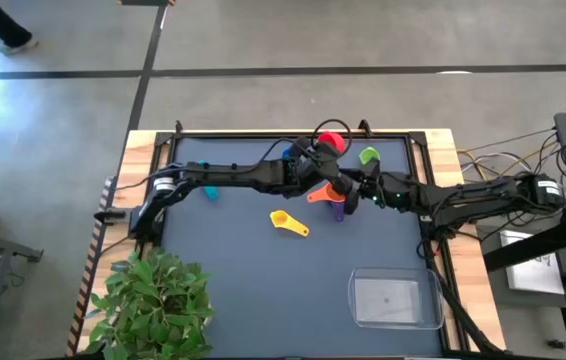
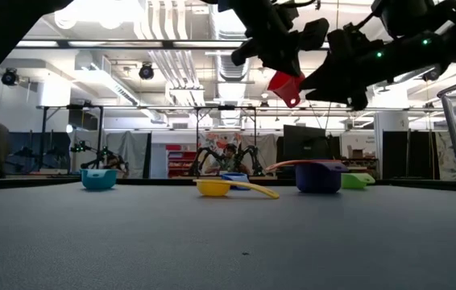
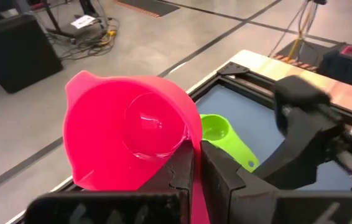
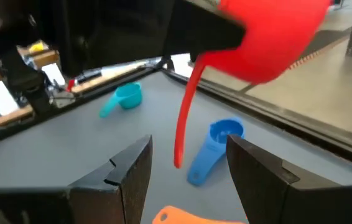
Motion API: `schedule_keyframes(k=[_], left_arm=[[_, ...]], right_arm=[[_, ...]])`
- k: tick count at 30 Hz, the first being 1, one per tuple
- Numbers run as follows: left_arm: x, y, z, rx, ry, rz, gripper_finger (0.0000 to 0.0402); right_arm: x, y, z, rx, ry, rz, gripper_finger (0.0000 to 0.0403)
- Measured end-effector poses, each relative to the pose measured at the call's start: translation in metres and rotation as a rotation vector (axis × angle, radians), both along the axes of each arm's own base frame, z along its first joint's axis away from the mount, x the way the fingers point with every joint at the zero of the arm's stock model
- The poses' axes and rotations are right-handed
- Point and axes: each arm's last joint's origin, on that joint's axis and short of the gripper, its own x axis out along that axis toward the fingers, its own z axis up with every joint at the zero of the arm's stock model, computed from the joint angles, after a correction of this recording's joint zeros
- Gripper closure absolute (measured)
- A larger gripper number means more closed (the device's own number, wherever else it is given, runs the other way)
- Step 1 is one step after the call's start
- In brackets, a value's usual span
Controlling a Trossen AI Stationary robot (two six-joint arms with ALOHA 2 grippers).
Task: Nest measuring cups in basket
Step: Stack the red measuring cup on top of the orange measuring cup
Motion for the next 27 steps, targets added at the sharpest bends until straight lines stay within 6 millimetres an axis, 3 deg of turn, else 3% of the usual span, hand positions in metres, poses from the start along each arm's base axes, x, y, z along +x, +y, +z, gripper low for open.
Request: schedule_keyframes(k=[27], left_arm=[[0.0044, -0.0066, 0.0026, -0.075, 0.012, -0.241, 0.04]], right_arm=[[-0.0014, 0.0038, -0.0106, -0.167, 0.173, 0.176, 0.0209]])
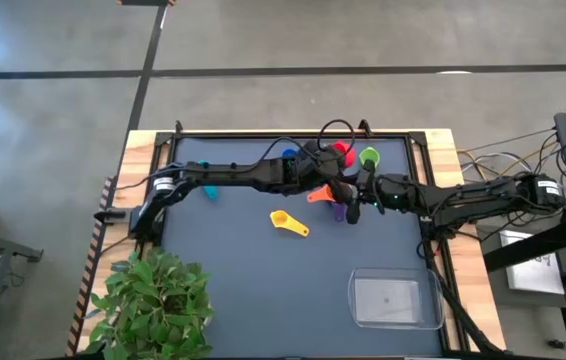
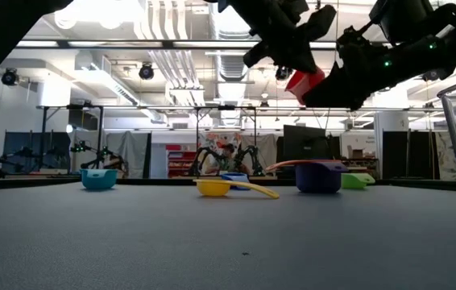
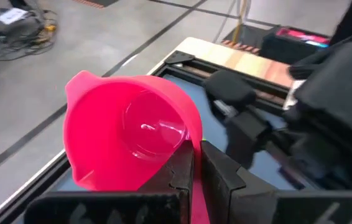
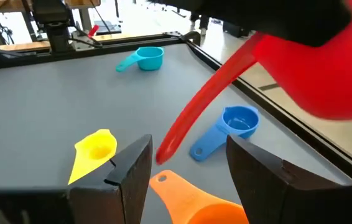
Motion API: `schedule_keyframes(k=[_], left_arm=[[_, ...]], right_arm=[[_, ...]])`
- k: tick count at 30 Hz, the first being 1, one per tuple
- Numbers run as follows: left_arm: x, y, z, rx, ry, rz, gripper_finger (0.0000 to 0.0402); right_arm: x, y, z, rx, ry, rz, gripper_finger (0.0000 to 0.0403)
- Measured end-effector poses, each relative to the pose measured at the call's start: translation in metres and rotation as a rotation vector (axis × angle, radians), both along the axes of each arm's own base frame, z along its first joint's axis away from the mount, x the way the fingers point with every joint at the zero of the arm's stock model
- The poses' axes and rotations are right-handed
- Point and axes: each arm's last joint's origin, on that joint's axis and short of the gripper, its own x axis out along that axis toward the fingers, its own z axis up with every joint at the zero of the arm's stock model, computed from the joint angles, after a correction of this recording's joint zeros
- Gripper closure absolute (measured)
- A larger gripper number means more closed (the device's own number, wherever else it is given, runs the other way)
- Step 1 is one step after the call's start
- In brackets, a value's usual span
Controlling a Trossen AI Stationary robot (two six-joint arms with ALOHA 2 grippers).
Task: Nest measuring cups in basket
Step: Stack the red measuring cup on top of the orange measuring cup
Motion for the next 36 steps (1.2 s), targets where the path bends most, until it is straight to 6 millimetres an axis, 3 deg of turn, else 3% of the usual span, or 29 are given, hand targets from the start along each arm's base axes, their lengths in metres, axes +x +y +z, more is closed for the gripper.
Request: schedule_keyframes(k=[11, 14, 20, 29, 36], left_arm=[[0.002, -0.001, 0.002, -0.033, -0.029, -0.05, 0.04], [0.002, -0.001, 0.002, -0.033, -0.03, -0.048, 0.04], [0.001, -0.001, 0.003, -0.031, -0.029, -0.04, 0.0398], [0.0, 0.0, 0.001, -0.038, -0.009, -0.049, 0.0371], [-0.011, -0.001, -0.001, -0.029, 0.165, -0.066, 0.0328]], right_arm=[[0.0, 0.0, 0.001, -0.049, 0.009, -0.005, 0.0225], [0.0, 0.0, 0.001, -0.05, 0.009, -0.009, 0.0264], [0.0, -0.001, 0.0, -0.039, 0.008, -0.023, 0.038], [-0.001, -0.001, -0.003, 0.029, 0.018, -0.042, 0.0394], [-0.005, -0.004, -0.005, 0.12, 0.038, -0.11, 0.0395]])
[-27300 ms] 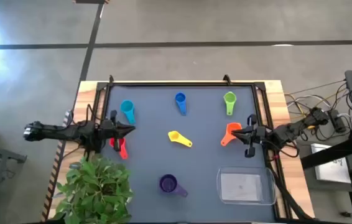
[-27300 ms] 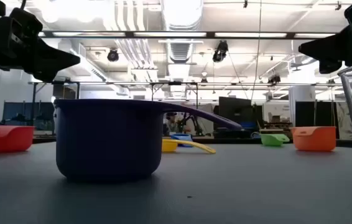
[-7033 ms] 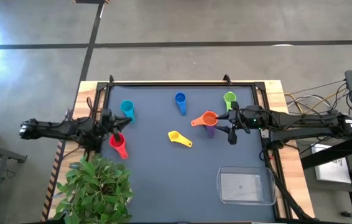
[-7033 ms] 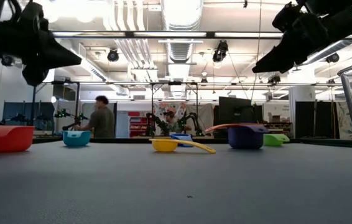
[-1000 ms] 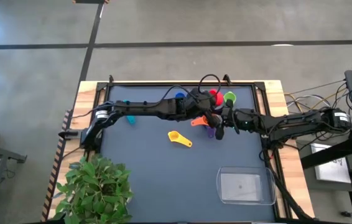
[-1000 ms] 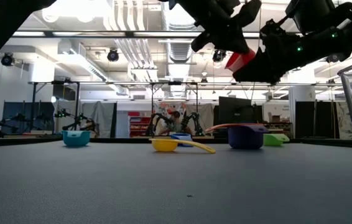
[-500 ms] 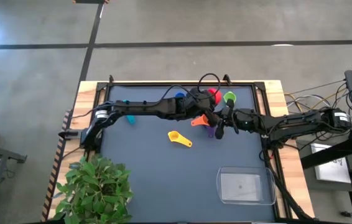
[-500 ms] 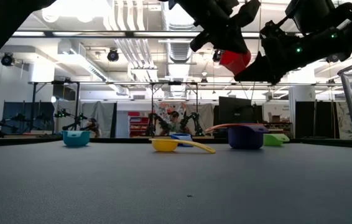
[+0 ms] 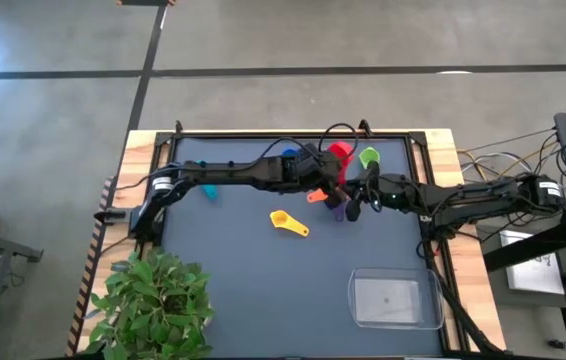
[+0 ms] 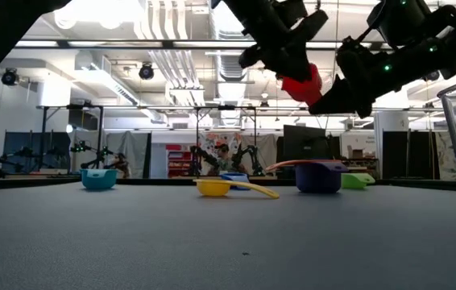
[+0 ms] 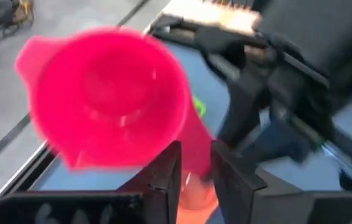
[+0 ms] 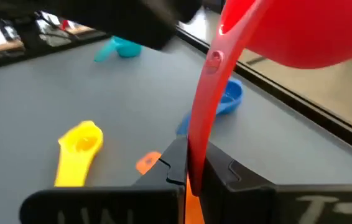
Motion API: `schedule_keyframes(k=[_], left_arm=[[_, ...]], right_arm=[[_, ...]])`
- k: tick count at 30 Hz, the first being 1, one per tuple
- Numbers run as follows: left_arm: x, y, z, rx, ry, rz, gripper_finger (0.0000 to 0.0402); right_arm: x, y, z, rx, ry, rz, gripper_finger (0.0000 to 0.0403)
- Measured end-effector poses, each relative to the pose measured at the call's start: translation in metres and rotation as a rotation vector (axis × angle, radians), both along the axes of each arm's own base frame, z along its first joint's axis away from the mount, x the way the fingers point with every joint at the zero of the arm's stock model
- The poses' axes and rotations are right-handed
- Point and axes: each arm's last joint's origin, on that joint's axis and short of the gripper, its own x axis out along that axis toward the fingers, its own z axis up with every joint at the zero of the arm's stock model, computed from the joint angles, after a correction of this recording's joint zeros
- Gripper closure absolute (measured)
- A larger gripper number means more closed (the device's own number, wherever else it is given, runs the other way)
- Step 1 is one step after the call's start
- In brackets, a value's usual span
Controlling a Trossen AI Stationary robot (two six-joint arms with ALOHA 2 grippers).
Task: Nest measuring cups in basket
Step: Stack the red measuring cup on top of the orange measuring cup
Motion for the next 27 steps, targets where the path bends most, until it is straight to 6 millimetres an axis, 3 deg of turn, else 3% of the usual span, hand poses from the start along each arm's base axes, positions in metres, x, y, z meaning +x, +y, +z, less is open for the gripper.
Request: schedule_keyframes(k=[6, 14, 19, 27], left_arm=[[-0.009, -0.006, 0.008, 0.012, 0.088, 0.01, 0.0292], [-0.011, -0.025, 0.007, 0.078, 0.112, 0.023, 0.027], [-0.01, -0.036, 0.002, 0.132, 0.108, 0.043, 0.0269], [-0.008, -0.052, -0.005, 0.138, -0.003, -0.092, 0.0269]], right_arm=[[-0.006, 0.001, 0.0, 0.093, 0.076, 0.02, 0.0395], [-0.017, 0.014, -0.001, 0.395, 0.031, 0.309, 0.0395], [-0.025, 0.017, -0.009, 0.452, 0.028, 0.327, 0.0395], [-0.037, 0.012, -0.02, 0.504, -0.046, 0.378, 0.0395]])
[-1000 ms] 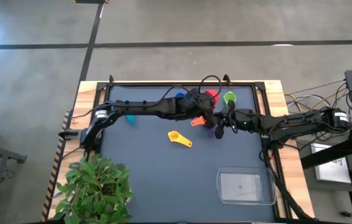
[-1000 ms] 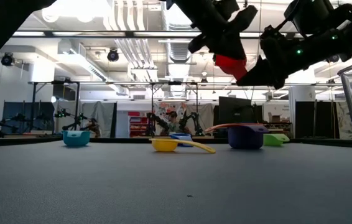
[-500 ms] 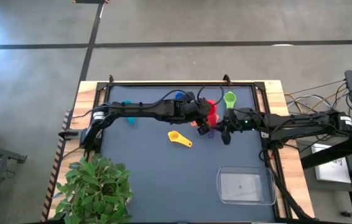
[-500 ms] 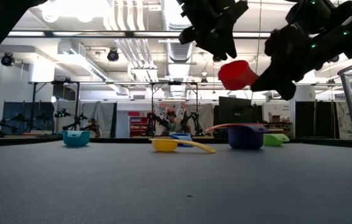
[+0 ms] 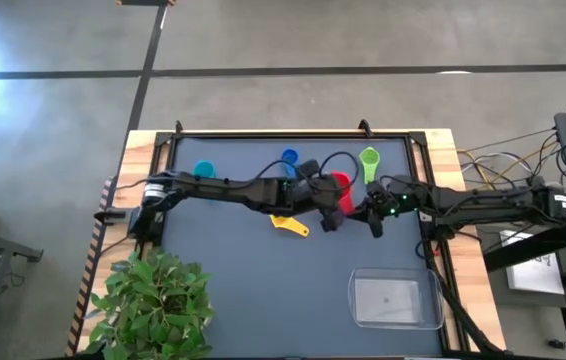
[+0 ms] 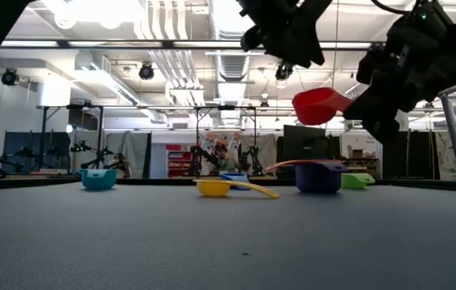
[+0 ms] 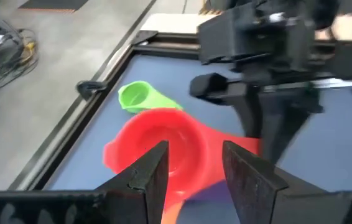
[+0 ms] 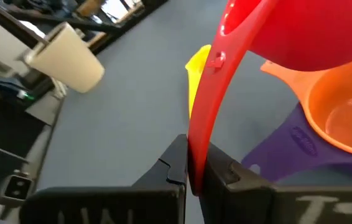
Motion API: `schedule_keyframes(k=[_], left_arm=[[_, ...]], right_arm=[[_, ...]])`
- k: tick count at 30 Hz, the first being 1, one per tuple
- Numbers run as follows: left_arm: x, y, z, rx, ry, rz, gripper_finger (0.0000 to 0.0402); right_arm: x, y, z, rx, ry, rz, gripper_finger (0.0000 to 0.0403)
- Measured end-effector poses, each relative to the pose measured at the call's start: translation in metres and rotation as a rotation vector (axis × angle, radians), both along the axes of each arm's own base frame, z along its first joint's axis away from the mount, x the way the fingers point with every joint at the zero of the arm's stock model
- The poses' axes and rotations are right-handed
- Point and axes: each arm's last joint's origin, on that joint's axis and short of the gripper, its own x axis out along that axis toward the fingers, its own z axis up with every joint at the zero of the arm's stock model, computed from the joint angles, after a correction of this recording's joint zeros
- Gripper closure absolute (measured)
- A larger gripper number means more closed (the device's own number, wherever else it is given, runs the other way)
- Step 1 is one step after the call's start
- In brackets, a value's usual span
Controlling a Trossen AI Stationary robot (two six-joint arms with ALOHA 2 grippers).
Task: Nest measuring cups in basket
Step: Stack the red measuring cup on top of the orange measuring cup
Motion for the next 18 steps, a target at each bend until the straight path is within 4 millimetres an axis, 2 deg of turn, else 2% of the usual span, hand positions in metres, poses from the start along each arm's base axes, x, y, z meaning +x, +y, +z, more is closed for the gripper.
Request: schedule_keyframes(k=[5, 9, 15, 18], left_arm=[[-0.02, 0.006, -0.014, -0.015, -0.072, 0.02, 0.0269], [-0.04, 0.013, -0.025, -0.031, -0.2, 0.042, 0.0269], [-0.061, 0.02, -0.059, -0.095, -0.315, 0.034, 0.0269], [-0.067, 0.023, -0.069, -0.132, -0.375, 0.027, 0.0269]], right_arm=[[-0.008, -0.007, -0.012, 0.08, -0.021, 0.005, 0.0395], [-0.013, -0.012, -0.018, 0.155, -0.031, -0.006, 0.0395], [-0.017, -0.017, -0.023, 0.241, -0.021, -0.041, 0.0395], [-0.016, -0.018, -0.024, 0.259, -0.013, -0.046, 0.0395]])
